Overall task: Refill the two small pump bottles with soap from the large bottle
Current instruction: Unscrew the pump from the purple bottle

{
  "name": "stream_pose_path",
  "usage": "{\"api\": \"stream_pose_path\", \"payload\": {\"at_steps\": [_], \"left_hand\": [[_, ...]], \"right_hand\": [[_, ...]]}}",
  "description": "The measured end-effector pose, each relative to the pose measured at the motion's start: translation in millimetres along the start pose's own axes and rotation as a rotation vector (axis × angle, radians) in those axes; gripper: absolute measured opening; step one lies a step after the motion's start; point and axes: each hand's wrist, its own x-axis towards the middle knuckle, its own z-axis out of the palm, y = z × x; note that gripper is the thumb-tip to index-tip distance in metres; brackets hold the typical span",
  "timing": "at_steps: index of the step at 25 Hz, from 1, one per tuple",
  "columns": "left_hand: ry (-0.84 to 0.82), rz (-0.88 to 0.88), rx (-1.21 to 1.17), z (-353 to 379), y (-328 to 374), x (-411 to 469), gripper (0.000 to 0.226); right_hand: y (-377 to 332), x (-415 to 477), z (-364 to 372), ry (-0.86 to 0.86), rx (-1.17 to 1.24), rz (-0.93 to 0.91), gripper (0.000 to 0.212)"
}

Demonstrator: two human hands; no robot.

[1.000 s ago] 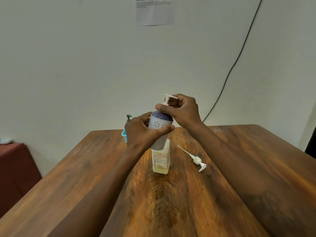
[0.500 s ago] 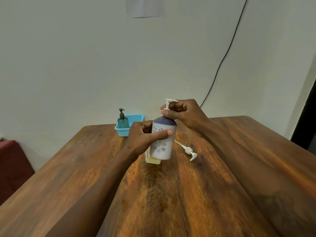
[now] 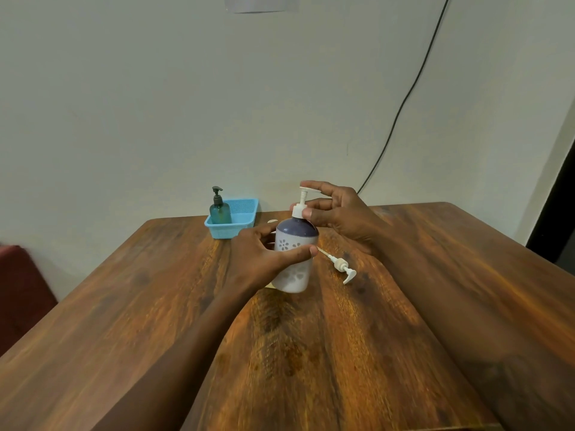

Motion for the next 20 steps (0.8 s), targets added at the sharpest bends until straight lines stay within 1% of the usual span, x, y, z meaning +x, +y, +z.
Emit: {"api": "stream_pose_path", "payload": {"at_steps": [2,4,5,6,8,10,12,13,14,16,17,18,19,20], "left_hand": [[0.012,0.006,0.001,1,0,-3,0.049],[0.02,0.023,0.011,3,1,-5,0.046],[0.026,0.029,0.023,5,2,-6,0.046],[0.036,0.03,0.034,6,1,-6,0.048],[0.063,0.013,0.031,7,-2,-4,0.055],[0.082,0.005,0.035,7,-6,-3,0.055],[0.092,0.026,0.066,7,-6,-3,0.053],[0.097,0.035,0.075,7,-6,-4,0.053],[0.097,0.038,0.076,8,-5,-5,0.054],[0.076,0.056,0.072,11,-3,-7,0.053],[0.062,0.073,0.072,12,-2,-8,0.051],[0.052,0.084,0.074,13,-1,-8,0.049],[0.048,0.087,0.076,14,-2,-8,0.047],[0.046,0.083,0.075,13,-3,-7,0.046]], "right_hand": [[1,-1,4,0.016,-0.097,-0.007,0.065],[2,-4,13,0.144,-0.255,-0.03,0.072],[4,-5,15,0.212,-0.302,-0.047,0.07],[6,-5,16,0.246,-0.315,-0.063,0.063],[7,-3,12,0.222,-0.232,-0.066,0.047],[8,-3,9,0.14,-0.126,-0.041,0.045],[9,-6,9,0.11,-0.091,-0.02,0.043],[9,-6,11,0.129,-0.123,-0.033,0.038],[10,-6,14,0.177,-0.19,-0.058,0.038],[12,-7,18,0.307,-0.379,-0.099,0.049],[14,-6,17,0.347,-0.44,-0.11,0.049],[14,-6,17,0.344,-0.444,-0.111,0.044],[15,-5,15,0.303,-0.381,-0.109,0.036],[15,-5,14,0.246,-0.262,-0.095,0.032]]}}
